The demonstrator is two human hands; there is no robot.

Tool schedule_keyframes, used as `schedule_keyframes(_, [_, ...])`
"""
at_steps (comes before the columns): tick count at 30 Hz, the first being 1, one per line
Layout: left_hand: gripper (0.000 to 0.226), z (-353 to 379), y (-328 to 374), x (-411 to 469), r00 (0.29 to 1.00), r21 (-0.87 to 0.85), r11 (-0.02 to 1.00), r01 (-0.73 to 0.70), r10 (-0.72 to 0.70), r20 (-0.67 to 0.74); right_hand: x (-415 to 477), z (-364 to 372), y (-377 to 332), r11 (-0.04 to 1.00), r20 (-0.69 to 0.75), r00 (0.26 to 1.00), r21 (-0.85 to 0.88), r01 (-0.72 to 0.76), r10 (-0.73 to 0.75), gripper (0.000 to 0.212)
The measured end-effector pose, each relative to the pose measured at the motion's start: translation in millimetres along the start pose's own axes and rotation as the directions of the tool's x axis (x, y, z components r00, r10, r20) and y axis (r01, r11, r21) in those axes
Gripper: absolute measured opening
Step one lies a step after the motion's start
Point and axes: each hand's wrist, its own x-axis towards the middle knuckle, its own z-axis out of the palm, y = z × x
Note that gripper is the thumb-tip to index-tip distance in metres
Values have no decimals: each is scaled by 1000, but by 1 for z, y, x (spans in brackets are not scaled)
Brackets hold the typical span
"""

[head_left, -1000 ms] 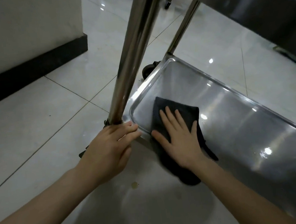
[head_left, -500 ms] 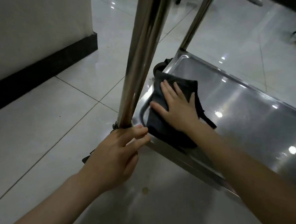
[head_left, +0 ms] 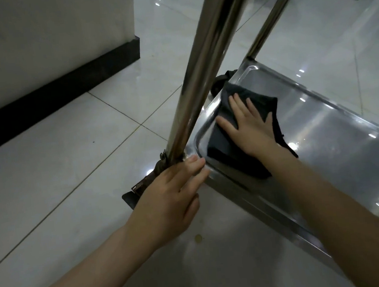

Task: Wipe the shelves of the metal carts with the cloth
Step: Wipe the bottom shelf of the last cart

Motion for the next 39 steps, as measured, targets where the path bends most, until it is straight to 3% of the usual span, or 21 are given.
schedule_keyframes(3, [42, 1, 7, 4, 999, 34, 999, 31, -30, -9, -71, -2, 13, 981, 21, 982, -51, 189, -188, 77])
schedule_keyframes(6, [46, 1, 16, 10, 996, 122, 991, 54, -62, 62, -104, -1, 35, 975, 55, 975, -43, 219, -216, 76])
schedule_keyframes(9, [46, 2, 22, 14, 991, 178, 982, 59, -79, 112, -63, -8, 51, 994, 30, 996, -59, 87, -86, 79])
schedule_keyframes(12, [42, 5, 27, 15, 993, 188, 980, 66, -84, 87, -14, -10, 64, 984, 22, 983, -3, -180, 180, 84])
schedule_keyframes(14, [40, 6, 30, 20, 995, 183, 981, 59, -72, 63, -8, -9, 64, 973, 29, 973, 5, -231, 230, 84])
schedule_keyframes(17, [42, 12, 39, 34, 997, 115, 993, -1, -8, 70, -54, -6, 62, 998, 33, 998, -30, -60, 61, 77])
schedule_keyframes(19, [51, 17, 47, 46, 987, 68, 996, -64, 53, 151, -104, -7, 66, 996, 31, 995, -15, 90, -90, 72])
schedule_keyframes(21, [57, 23, 51, 55, 974, 26, 997, -68, 61, 217, -152, -6, 74, 990, 38, 989, 2, 140, -140, 69])
schedule_keyframes(23, [58, 25, 52, 58, 969, 33, 998, -61, 51, 243, -169, -8, 87, 996, 46, 995, 12, 91, -92, 69])
schedule_keyframes(26, [47, 26, 50, 56, 960, 91, 983, -162, 136, 246, -134, -19, 114, 995, 18, 995, -38, -96, 97, 73])
schedule_keyframes(29, [42, 24, 47, 56, 949, 96, 971, -217, 187, 252, -78, -24, 131, 922, 32, 922, 18, -387, 387, 77])
schedule_keyframes(31, [43, 24, 49, 57, 942, 99, 970, -221, 186, 279, -65, -21, 133, 874, 39, 874, 35, -485, 484, 79])
schedule_keyframes(33, [43, 26, 50, 54, 951, 94, 976, -195, 165, 261, -77, -17, 125, 908, 47, 907, 7, -419, 419, 78])
schedule_keyframes(36, [41, 32, 58, 56, 983, 55, 995, -88, 78, 167, -143, -18, 111, 983, 41, 982, -15, -184, 184, 73])
schedule_keyframes(39, [41, 46, 77, 79, 981, 0, 993, -114, 113, 160, -216, -21, 98, 990, 67, 988, 6, -138, 138, 72])
